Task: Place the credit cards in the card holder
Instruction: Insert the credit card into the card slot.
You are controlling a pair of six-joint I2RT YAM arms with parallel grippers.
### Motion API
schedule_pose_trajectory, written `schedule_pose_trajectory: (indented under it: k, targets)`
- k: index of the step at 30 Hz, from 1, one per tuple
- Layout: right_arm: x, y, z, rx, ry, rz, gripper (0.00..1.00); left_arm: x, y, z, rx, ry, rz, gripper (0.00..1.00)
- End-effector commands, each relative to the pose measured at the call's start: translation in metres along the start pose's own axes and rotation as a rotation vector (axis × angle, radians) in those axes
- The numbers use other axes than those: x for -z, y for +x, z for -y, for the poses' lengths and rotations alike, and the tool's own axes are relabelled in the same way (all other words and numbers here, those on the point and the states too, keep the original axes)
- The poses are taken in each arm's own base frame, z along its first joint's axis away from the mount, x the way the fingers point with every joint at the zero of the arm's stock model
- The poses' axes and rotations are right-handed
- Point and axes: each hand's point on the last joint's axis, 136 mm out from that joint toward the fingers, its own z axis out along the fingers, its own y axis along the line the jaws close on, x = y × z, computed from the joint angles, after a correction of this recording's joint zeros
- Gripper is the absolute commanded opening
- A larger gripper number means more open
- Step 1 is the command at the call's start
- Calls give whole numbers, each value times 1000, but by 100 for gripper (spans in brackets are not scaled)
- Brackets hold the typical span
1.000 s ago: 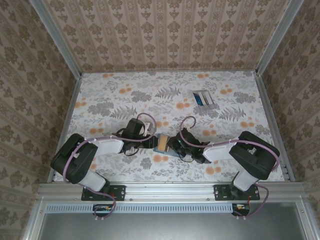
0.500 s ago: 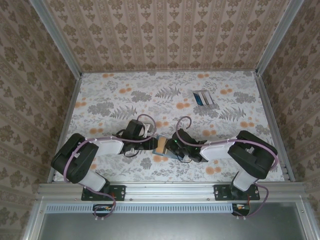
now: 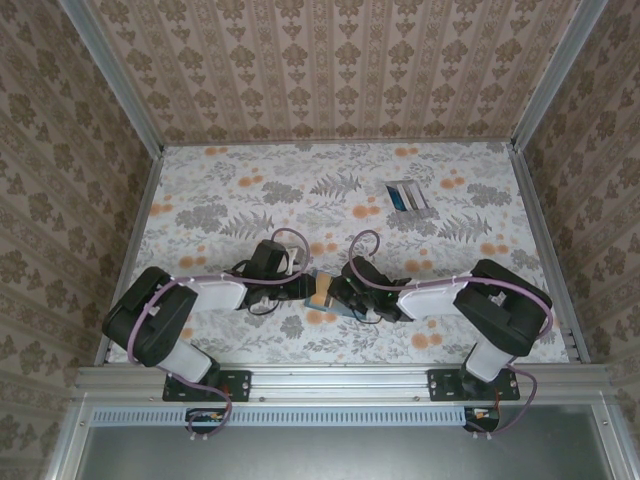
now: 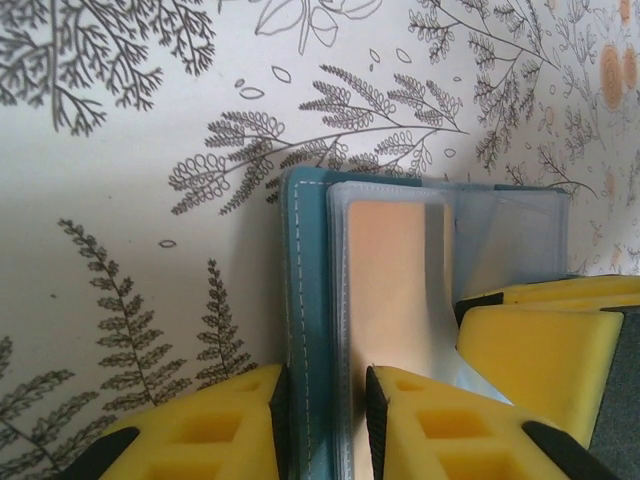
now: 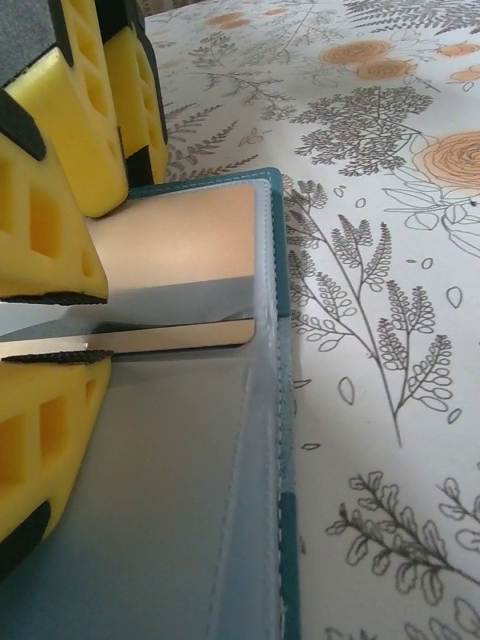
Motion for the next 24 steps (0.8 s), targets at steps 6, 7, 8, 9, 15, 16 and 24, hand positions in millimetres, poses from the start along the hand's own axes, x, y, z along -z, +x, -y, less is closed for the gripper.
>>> schedule_pose_trajectory:
  k: [6,7,8,9,15,16,24]
  targets:
    - [41,-6,2,173,53,20,33,24,2,4,-3,-33,9,48]
    - [47,-8,3,191,69,25,35,28,0,4,-9,-44,21,50]
    - [52,-10,3,210,86,30,36,32,-3,5,-17,-52,33,50]
    - [54,-11,8,227,120,29,38,35,-4,4,-22,-64,40,51]
    - [84,-25,23,384,305,41,44,42,4,-7,-33,-131,14,56]
    - [85,-25,24,403,326,37,45,41,7,-8,-32,-136,-4,56]
    - [73,-19,52,502,545,5,65,33,19,-9,-33,-125,-82,56]
